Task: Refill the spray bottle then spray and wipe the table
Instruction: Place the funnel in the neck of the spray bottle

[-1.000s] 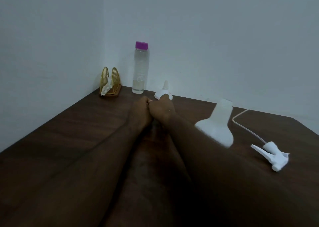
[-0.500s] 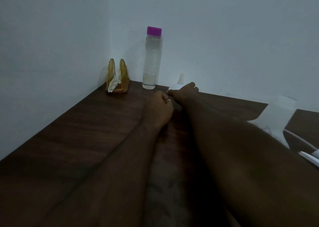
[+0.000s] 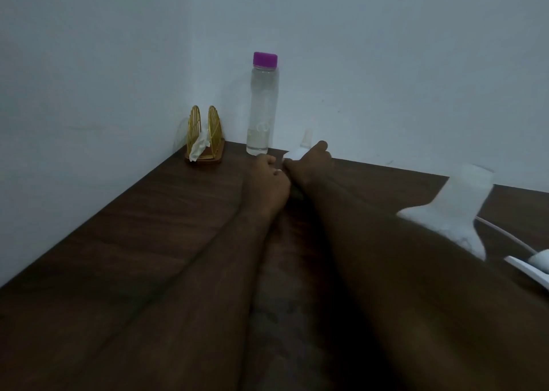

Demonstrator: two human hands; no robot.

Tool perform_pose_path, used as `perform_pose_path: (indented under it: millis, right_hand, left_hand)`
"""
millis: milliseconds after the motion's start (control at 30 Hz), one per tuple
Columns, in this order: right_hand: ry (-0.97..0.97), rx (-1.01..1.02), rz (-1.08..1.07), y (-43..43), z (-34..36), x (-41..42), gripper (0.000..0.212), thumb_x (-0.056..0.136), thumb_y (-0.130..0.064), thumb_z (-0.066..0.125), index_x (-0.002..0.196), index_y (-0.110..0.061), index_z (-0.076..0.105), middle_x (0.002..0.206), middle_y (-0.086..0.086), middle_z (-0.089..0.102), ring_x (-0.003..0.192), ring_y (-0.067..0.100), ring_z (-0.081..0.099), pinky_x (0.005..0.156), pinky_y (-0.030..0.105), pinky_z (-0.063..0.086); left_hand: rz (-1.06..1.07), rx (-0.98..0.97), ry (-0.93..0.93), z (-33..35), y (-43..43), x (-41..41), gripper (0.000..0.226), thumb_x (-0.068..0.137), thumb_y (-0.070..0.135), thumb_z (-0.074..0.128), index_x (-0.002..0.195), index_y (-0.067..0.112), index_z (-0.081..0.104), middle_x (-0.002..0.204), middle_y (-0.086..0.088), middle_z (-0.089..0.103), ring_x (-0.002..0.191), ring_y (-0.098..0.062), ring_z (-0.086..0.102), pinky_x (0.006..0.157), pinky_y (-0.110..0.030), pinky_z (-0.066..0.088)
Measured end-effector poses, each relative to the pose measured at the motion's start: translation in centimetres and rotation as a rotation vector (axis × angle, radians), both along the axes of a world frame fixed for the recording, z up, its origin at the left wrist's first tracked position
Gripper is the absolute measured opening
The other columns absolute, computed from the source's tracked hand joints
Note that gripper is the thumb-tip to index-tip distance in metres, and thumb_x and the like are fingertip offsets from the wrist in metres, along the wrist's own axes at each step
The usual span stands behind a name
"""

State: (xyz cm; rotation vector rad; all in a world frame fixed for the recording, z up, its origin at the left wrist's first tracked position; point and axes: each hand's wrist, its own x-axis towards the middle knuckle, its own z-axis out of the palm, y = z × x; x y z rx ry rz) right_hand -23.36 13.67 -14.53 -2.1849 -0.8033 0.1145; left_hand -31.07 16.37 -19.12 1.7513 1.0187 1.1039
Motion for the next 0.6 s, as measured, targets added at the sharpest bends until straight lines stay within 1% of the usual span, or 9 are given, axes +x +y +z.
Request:
perform_pose_path:
  millis: [67, 167, 267, 333, 433, 500, 533, 567, 600]
  right_hand:
    - [0.007, 0.050, -0.010, -0.7, 0.0, -0.6, 0.045, 0.093, -0.022, 0.057, 0.131, -0.003, 0.040, 0.134, 0.014, 0.053, 0.126, 0.030, 0.049, 0.106, 0.038, 0.039]
    - [0.073, 0.084, 0.066, -2.8, 0.8, -2.0, 0.054, 0.088, -0.022, 0.065, 0.129, -0.004, 0.037, 0.125, 0.013, 0.058, 0.117, 0.029, 0.055, 0.100, 0.040, 0.045]
    - [0.096, 0.145, 0.235, -5.9, 1.6, -3.5, 0.068, 0.082, -0.035, 0.074, 0.128, -0.003, 0.036, 0.109, 0.005, 0.057, 0.097, 0.019, 0.056, 0.080, 0.031, 0.045]
    - [0.086, 0.184, 0.304, -8.1, 2.3, -4.5, 0.074, 0.078, -0.046, 0.075, 0.127, -0.004, 0.038, 0.112, 0.006, 0.058, 0.098, 0.020, 0.058, 0.077, 0.032, 0.047]
    - [0.089, 0.220, 0.360, -10.9, 3.8, -5.7, 0.077, 0.075, -0.057, 0.073, 0.125, -0.006, 0.043, 0.115, 0.006, 0.062, 0.103, 0.021, 0.062, 0.081, 0.034, 0.054]
    - [0.098, 0.256, 0.384, -12.8, 4.8, -6.0, 0.077, 0.076, -0.060, 0.071, 0.125, -0.006, 0.047, 0.114, 0.005, 0.063, 0.101, 0.019, 0.064, 0.076, 0.030, 0.053]
    - [0.118, 0.280, 0.395, -13.6, 5.2, -6.0, 0.075, 0.076, -0.062, 0.069, 0.123, -0.007, 0.049, 0.112, 0.005, 0.065, 0.097, 0.019, 0.066, 0.072, 0.029, 0.053]
    - [0.144, 0.312, 0.405, -14.6, 5.6, -5.8, 0.073, 0.076, -0.064, 0.068, 0.119, -0.007, 0.051, 0.107, 0.005, 0.067, 0.092, 0.018, 0.068, 0.067, 0.028, 0.052]
    - [0.166, 0.341, 0.414, -15.6, 6.0, -5.7, 0.073, 0.076, -0.067, 0.067, 0.115, -0.006, 0.054, 0.102, 0.005, 0.068, 0.086, 0.018, 0.069, 0.062, 0.027, 0.051]
  left_hand:
    - [0.034, -0.050, -0.065, 0.4, -0.3, -0.5, 0.041, 0.090, 0.007, 0.051, 0.131, 0.011, 0.051, 0.115, -0.007, 0.060, 0.106, -0.023, 0.059, 0.091, -0.039, 0.052]
    - [0.024, -0.168, -0.177, 1.1, -1.3, -1.7, 0.046, 0.089, 0.003, 0.052, 0.134, 0.010, 0.048, 0.124, -0.007, 0.058, 0.112, -0.022, 0.056, 0.096, -0.040, 0.050]
    - [0.025, -0.220, -0.254, 1.4, -2.7, -2.8, 0.033, 0.093, 0.007, 0.050, 0.126, 0.011, 0.054, 0.115, -0.007, 0.064, 0.105, -0.023, 0.063, 0.094, -0.046, 0.053]
    - [0.009, -0.239, -0.339, 1.5, -4.3, -3.5, 0.025, 0.094, 0.016, 0.048, 0.114, 0.010, 0.061, 0.106, -0.009, 0.068, 0.102, -0.026, 0.065, 0.092, -0.049, 0.054]
    - [-0.069, -0.267, -0.510, 2.3, -7.3, -4.2, 0.030, 0.090, 0.036, 0.048, 0.099, 0.014, 0.067, 0.096, -0.007, 0.072, 0.095, -0.023, 0.069, 0.078, -0.038, 0.057]
    - [-0.078, -0.296, -0.546, 3.1, -9.1, -4.4, 0.028, 0.098, 0.033, 0.046, 0.092, 0.013, 0.064, 0.081, 0.000, 0.072, 0.079, -0.012, 0.071, 0.061, -0.025, 0.055]
    - [-0.090, -0.335, -0.516, 3.4, -10.0, -4.5, 0.028, 0.101, 0.031, 0.043, 0.091, 0.012, 0.061, 0.072, 0.005, 0.071, 0.067, -0.008, 0.070, 0.054, -0.022, 0.054]
    - [-0.146, -0.390, -0.490, 3.6, -11.2, -4.5, 0.028, 0.103, 0.030, 0.041, 0.098, 0.011, 0.062, 0.068, 0.005, 0.070, 0.060, -0.006, 0.069, 0.050, -0.021, 0.054]
    - [-0.231, -0.437, -0.468, 3.8, -12.6, -4.5, 0.031, 0.103, 0.032, 0.041, 0.106, 0.010, 0.062, 0.071, 0.001, 0.072, 0.059, -0.008, 0.070, 0.051, -0.023, 0.055]
